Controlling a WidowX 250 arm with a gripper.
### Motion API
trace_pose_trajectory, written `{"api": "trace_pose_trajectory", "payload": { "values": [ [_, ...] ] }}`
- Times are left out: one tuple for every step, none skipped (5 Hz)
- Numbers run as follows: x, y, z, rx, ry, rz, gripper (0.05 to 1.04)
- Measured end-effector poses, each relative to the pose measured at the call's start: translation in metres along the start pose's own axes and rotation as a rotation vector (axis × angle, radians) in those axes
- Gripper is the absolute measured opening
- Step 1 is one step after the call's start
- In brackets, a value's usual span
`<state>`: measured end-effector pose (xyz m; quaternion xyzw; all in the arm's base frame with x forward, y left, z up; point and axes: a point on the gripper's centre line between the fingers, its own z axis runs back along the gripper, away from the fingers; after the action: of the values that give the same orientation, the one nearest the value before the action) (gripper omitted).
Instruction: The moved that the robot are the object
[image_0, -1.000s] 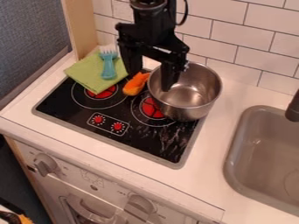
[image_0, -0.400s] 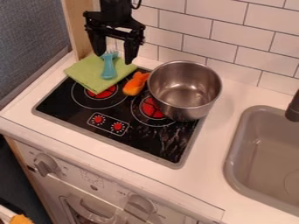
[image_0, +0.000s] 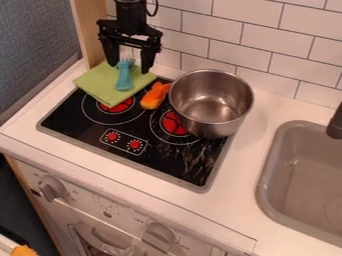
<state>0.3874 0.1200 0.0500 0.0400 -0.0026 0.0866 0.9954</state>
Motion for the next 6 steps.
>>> {"api": "trace_pose_trajectory", "payload": {
  "values": [
    [0.006, 0.004, 0.000, 0.024, -0.006, 0.020, 1.001],
    [0.008, 0.006, -0.003, 0.033, -0.003, 0.025, 1.001],
    [0.011, 0.012, 0.001, 0.028, -0.012, 0.038, 1.001],
    [0.013, 0.016, -0.004, 0.029, -0.001, 0.049, 1.001],
    [0.016, 0.016, -0.006, 0.030, 0.005, 0.055, 1.001],
    [0.019, 0.020, -0.018, 0.057, 0.034, 0.064, 1.001]
  ]
}}
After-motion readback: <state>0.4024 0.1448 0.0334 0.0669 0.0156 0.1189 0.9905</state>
